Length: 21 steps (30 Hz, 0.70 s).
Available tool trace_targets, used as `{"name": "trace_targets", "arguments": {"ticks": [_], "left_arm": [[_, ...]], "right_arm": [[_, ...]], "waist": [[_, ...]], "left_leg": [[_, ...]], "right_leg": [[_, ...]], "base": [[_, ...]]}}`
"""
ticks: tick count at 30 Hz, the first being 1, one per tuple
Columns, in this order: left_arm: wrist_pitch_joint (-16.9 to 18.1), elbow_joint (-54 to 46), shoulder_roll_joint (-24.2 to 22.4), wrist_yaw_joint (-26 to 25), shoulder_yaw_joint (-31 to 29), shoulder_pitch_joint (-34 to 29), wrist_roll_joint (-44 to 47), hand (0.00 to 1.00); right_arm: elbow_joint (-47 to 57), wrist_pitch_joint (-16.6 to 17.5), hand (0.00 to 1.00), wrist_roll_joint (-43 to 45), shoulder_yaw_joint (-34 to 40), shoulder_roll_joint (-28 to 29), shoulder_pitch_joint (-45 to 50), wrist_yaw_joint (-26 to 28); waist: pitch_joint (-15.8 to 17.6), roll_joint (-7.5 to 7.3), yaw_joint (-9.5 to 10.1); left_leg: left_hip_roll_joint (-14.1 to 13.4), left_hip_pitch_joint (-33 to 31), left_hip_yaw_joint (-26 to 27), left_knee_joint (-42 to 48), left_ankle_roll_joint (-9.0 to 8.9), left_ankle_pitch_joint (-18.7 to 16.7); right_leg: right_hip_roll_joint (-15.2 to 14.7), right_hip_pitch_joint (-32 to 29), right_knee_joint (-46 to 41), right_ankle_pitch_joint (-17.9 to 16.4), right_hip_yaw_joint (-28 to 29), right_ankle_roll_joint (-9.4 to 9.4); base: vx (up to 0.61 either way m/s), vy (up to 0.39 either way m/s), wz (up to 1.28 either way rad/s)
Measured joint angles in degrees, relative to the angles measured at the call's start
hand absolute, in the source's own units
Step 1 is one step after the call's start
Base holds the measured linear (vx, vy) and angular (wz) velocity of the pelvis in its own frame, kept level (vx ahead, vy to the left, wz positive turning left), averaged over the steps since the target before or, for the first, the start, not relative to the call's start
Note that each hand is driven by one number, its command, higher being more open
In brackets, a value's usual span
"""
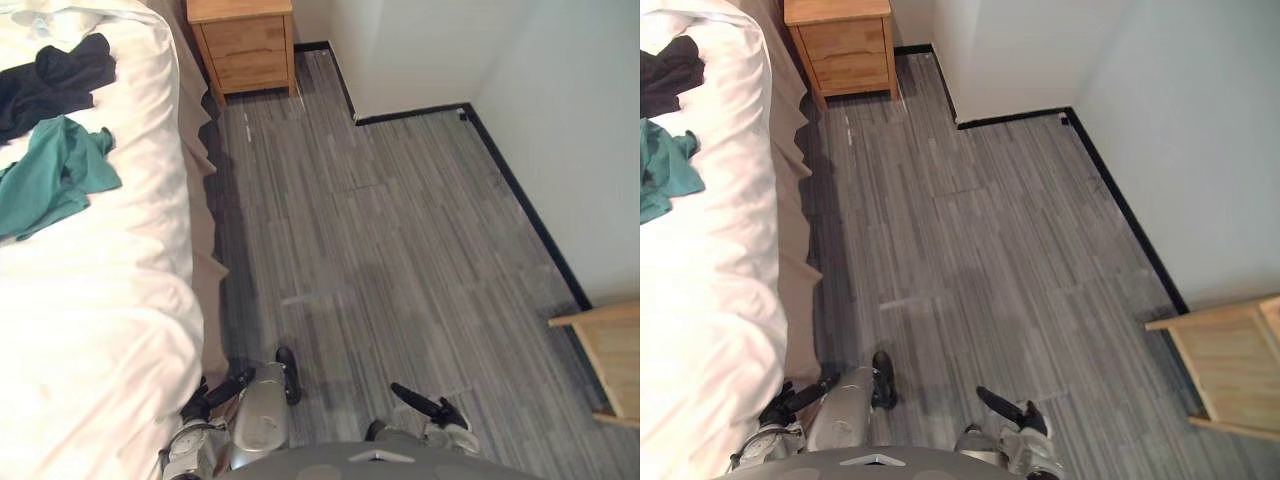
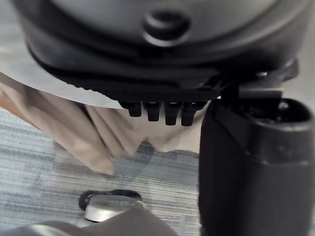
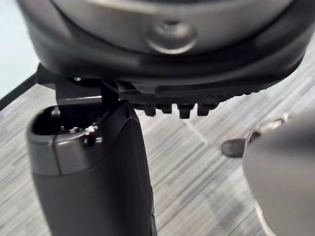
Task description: Tidy up the quilt and then pick up the clothes from the bed and put them into the laundry hamper
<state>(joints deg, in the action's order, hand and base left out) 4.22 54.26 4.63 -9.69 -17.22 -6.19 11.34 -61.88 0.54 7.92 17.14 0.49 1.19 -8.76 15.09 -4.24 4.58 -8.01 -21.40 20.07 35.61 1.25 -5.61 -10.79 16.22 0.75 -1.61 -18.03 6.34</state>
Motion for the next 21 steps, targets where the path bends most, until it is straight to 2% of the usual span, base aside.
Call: {"name": "trace_targets", "arguments": {"ticks": [1,2,3,4,5,6,8,9,10,11,12,13,14,15,16,17,18,19,20,21], "left_arm": [[0.0,0.0,-0.2,0.1,0.4,-0.1,-0.3,1.00],[-0.6,0.5,-0.5,-0.1,1.9,-0.5,-0.2,1.00],[-0.8,1.1,0.4,-0.1,2.7,-0.4,-0.3,1.00],[-0.8,2.1,1.9,-0.2,4.0,-0.4,-0.4,1.00],[-1.6,2.5,2.7,-0.4,4.7,-0.3,-0.4,1.00],[-2.1,2.8,2.8,-0.7,4.8,-0.2,-0.5,1.00],[-3.1,3.8,3.2,-1.3,5.9,-0.4,-0.9,1.00],[-3.3,3.8,3.1,-1.3,6.9,-0.5,-2.5,1.00],[-3.3,3.8,3.1,-1.3,7.4,-0.4,-3.0,1.00],[-3.3,3.8,3.0,-1.2,8.2,0.1,-3.0,1.00],[-3.2,3.7,2.7,-1.0,8.4,1.0,-3.0,1.00],[-3.2,3.7,1.9,-1.0,8.5,2.6,-3.1,1.00],[-3.2,3.7,1.4,-0.9,8.6,3.3,-3.1,1.00],[-3.1,3.7,0.7,-0.8,9.5,4.0,-3.7,1.00],[-2.9,3.7,0.4,-0.5,9.9,4.0,-5.4,1.00],[-3.0,3.9,0.1,-0.3,10.2,3.4,-5.6,1.00],[-3.1,4.5,-0.3,-0.2,9.8,3.7,-5.7,1.00],[-3.0,4.9,-1.2,0.0,9.6,3.7,-6.8,1.00],[-2.9,5.0,-1.8,0.1,9.6,3.7,-7.2,1.00],[-2.9,5.3,-2.4,0.3,9.5,3.7,-7.2,1.00]], "right_arm": [[0.1,0.0,1.00,-0.8,0.0,-0.5,1.2,-0.1],[-0.4,0.2,1.00,-0.8,-0.4,-1.4,1.3,-0.3],[-0.3,0.3,1.00,-0.8,-0.6,-1.2,1.5,-0.3],[0.6,0.2,1.00,-0.7,-0.2,-0.5,1.4,-0.1],[1.5,-0.2,1.00,-0.6,0.8,0.1,1.2,0.1],[1.9,-0.1,1.00,-0.6,1.0,0.1,1.0,0.4],[2.1,0.0,1.00,-0.6,1.7,-0.1,0.9,0.8],[3.1,0.3,1.00,-0.6,2.1,-0.3,0.8,0.8],[3.5,0.3,1.00,-0.6,2.2,-0.4,0.7,0.8],[4.2,0.5,1.00,-0.2,2.6,-0.8,0.5,0.8],[4.5,0.9,1.00,0.0,2.9,-1.2,0.1,0.8],[5.4,1.1,1.00,0.5,3.0,-2.0,-0.1,0.9],[5.8,1.1,1.00,0.6,2.9,-2.4,-0.3,0.9],[5.9,1.1,1.00,0.6,3.0,-3.0,-0.4,0.9],[5.9,1.1,1.00,0.6,3.1,-3.0,-0.3,0.8],[5.3,1.0,1.00,0.7,3.2,-3.0,0.6,0.9],[5.0,0.9,1.00,1.2,3.4,-3.2,0.8,1.1],[4.2,1.0,1.00,1.7,3.9,-3.8,0.7,1.4],[4.2,1.1,1.00,1.7,3.9,-4.3,0.6,1.7],[4.3,1.1,1.00,1.5,3.8,-4.9,0.3,1.9]], "waist": [[-1.9,0.10,0.08],[-2.5,1.21,-0.27],[-2.7,0.23,-0.54],[-2.8,-1.26,-1.36],[-2.4,-1.52,-1.97],[-2.0,-1.63,-2.14],[-1.7,-1.42,-3.05],[-1.4,-0.51,-3.87],[-1.1,-0.10,-4.25],[-0.6,0.75,-5.08],[-0.2,1.48,-5.29],[0.6,2.82,-5.36],[1.0,3.59,-5.49],[1.6,4.64,-6.23],[1.5,4.45,-6.78],[1.3,3.63,-6.82],[1.4,4.40,-7.14],[0.7,6.25,-7.43],[0.5,7.27,-7.49],[0.5,8.36,-7.35]], "left_leg": [[1.3,1.2,-1.4,-4.6,0.43,-0.8],[1.7,3.2,-2.6,-6.8,1.94,-4.6],[2.6,4.6,-2.0,-7.2,2.03,-5.9],[4.4,7.0,-1.7,-8.4,2.08,-7.5],[5.4,9.7,-1.8,-9.8,2.30,-8.7],[5.7,11.7,-1.9,-10.8,2.35,-9.1],[6.5,19.2,-2.9,-16.1,2.75,-9.0],[6.6,24.8,-3.8,-20.3,2.60,-8.7],[6.5,26.6,-4.2,-21.4,2.52,-8.7],[6.2,29.6,-5.4,-23.4,2.43,-8.6],[5.9,31.4,-6.2,-24.8,1.75,-8.9],[5.0,33.3,-7.2,-26.3,0.48,-9.7],[4.2,34.3,-7.8,-27.0,-0.16,-10.0],[3.1,36.2,-8.5,-28.3,-1.96,-10.8],[2.9,37.9,-8.4,-29.2,-3.84,-11.4],[2.9,41.9,-8.6,-29.9,-7.18,-13.4],[2.0,43.6,-9.1,-29.6,-8.07,-13.9],[-0.3,43.7,-9.4,-26.3,-8.76,-13.4],[-1.6,42.7,-9.6,-23.1,-9.01,-12.5],[-3.3,40.3,-10.5,-16.0,-8.92,-10.2]], "right_leg": [[-0.6,-0.6,-2.7,-0.4,0.1,0.46],[-1.5,-2.6,-12.1,-2.8,0.6,3.70],[-3.5,-4.3,-17.8,-3.5,1.0,4.74],[-7.1,-10.1,-31.1,-2.0,2.9,5.17],[-9.1,-16.1,-44.2,0.7,4.9,5.14],[-9.6,-18.5,-50.0,0.1,4.8,4.47],[-10.0,-22.6,-59.9,-3.1,1.5,-0.28],[-9.2,-25.2,-60.3,-6.2,-3.0,-2.74],[-8.8,-26.2,-58.8,-7.8,-4.7,-3.27],[-7.8,-28.1,-53.3,-10.0,-8.8,-4.53],[-6.7,-30.1,-47.4,-10.7,-11.1,-5.19],[-4.6,-32.8,-37.7,-10.3,-13.2,-5.09],[-3.2,-33.7,-32.0,-9.4,-13.7,-4.80],[-1.0,-35.1,-19.0,-5.2,-14.1,-3.96],[-0.4,-36.0,-11.5,-2.1,-13.5,-3.84],[0.1,-37.4,-7.5,1.8,-9.5,-5.14],[0.9,-37.3,-9.7,7.4,-7.3,-7.33],[1.5,-38.9,-15.9,9.6,-5.7,-8.71],[2.2,-39.6,-19.0,7.2,-5.2,-9.16],[3.2,-39.2,-21.7,4.0,-5.6,-9.32]], "base": [[0.41,0.221,-0.16],[0.39,0.223,-0.06],[0.44,0.227,0.00],[0.45,0.132,0.07],[0.47,0.107,0.07],[0.38,0.060,0.07],[0.52,0.038,0.27],[0.63,0.020,0.39],[0.65,-0.030,0.53],[0.45,-0.059,0.51],[0.67,-0.141,0.62],[0.45,-0.109,0.49],[0.67,-0.216,0.65],[0.46,-0.181,0.67],[0.88,-0.375,0.77],[0.70,-0.302,0.55],[0.92,-0.393,0.34],[0.65,-0.278,0.06],[0.76,-0.395,-0.15],[0.70,-0.417,-0.24]]}}
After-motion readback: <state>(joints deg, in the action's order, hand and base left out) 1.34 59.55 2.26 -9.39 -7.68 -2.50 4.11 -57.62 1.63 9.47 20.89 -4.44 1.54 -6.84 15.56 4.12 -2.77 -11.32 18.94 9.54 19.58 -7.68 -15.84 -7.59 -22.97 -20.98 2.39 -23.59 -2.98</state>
